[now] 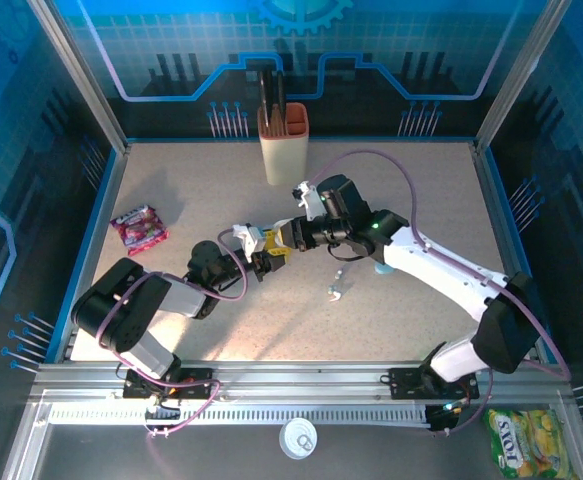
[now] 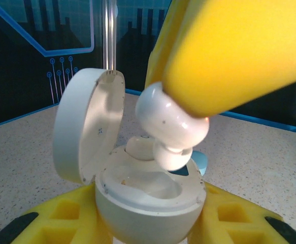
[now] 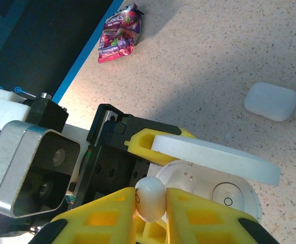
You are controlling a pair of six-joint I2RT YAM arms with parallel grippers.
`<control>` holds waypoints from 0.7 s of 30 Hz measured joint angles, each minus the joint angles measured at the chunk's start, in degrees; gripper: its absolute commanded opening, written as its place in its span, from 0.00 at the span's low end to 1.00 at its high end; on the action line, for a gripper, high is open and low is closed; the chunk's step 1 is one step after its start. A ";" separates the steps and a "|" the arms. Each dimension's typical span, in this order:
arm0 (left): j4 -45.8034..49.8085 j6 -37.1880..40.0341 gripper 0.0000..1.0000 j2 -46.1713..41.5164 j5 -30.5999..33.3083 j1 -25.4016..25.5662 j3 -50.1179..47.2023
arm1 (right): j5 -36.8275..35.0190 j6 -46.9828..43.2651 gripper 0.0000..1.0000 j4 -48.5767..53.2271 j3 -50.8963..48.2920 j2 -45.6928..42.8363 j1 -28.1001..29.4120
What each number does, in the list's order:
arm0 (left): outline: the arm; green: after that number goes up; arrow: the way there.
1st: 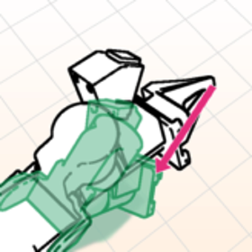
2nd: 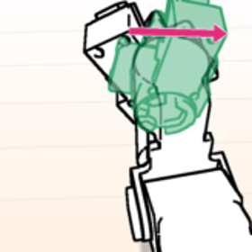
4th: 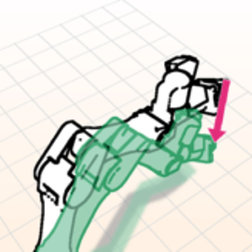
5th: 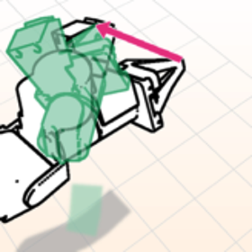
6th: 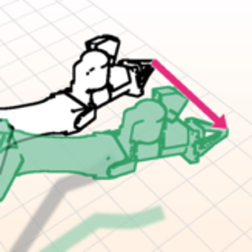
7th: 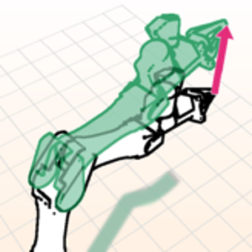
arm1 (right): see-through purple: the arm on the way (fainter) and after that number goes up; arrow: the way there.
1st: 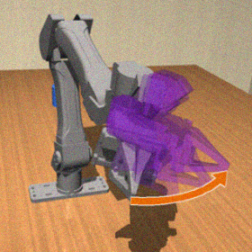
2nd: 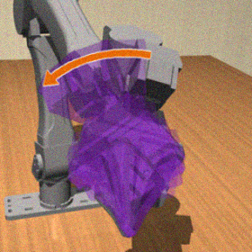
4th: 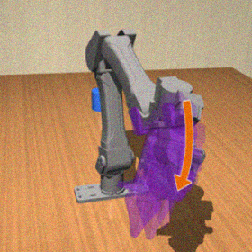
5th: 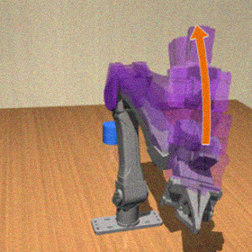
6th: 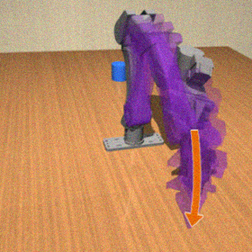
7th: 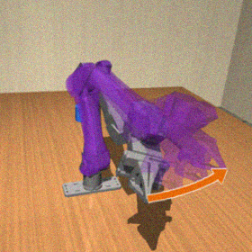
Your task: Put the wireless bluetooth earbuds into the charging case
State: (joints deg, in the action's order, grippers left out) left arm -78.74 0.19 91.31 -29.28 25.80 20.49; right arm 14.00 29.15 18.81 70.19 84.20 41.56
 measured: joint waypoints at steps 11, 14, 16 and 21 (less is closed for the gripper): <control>0.00 0.02 0.33 -0.02 0.11 0.63 0.00 | 0.20 0.87 0.20 -1.20 -0.33 0.63 -0.02; 0.02 0.02 0.33 -0.02 0.33 0.68 0.00 | 0.37 1.33 0.20 -1.92 -1.07 0.74 -0.02; 0.00 0.02 0.33 -0.02 0.63 0.68 0.00 | 0.42 1.55 0.20 -2.16 -1.46 0.81 -0.02; 0.13 0.00 0.33 -0.02 1.66 0.68 0.00 | 0.22 1.97 0.20 -2.91 -2.69 0.79 -0.04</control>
State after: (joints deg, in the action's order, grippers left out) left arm -78.61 0.19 91.29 -27.62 26.48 20.49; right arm 14.22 31.11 15.90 67.51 84.99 41.52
